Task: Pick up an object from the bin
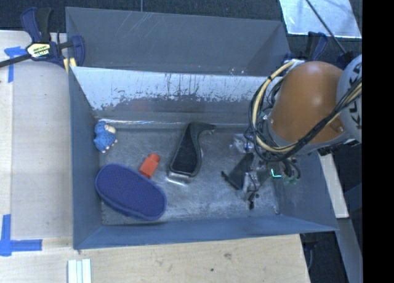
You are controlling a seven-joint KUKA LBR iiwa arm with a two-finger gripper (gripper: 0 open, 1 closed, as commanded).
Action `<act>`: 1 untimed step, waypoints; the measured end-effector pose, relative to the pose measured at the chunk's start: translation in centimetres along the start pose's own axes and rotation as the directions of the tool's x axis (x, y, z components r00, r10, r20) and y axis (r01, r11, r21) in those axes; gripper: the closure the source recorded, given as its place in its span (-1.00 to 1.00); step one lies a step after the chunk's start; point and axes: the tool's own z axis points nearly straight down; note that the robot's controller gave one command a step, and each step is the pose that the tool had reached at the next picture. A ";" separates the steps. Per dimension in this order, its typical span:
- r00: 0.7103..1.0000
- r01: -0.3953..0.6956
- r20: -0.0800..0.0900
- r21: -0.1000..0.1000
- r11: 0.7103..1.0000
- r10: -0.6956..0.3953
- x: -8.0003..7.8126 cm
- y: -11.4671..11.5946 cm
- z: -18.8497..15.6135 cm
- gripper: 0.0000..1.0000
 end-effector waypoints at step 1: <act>0.980 0.197 0.001 0.000 0.980 -0.197 -3.0 -3.9 9.8 -1.00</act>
Offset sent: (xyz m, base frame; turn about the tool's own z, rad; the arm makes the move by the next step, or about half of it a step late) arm 0.0298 -0.0378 -0.0952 -0.2005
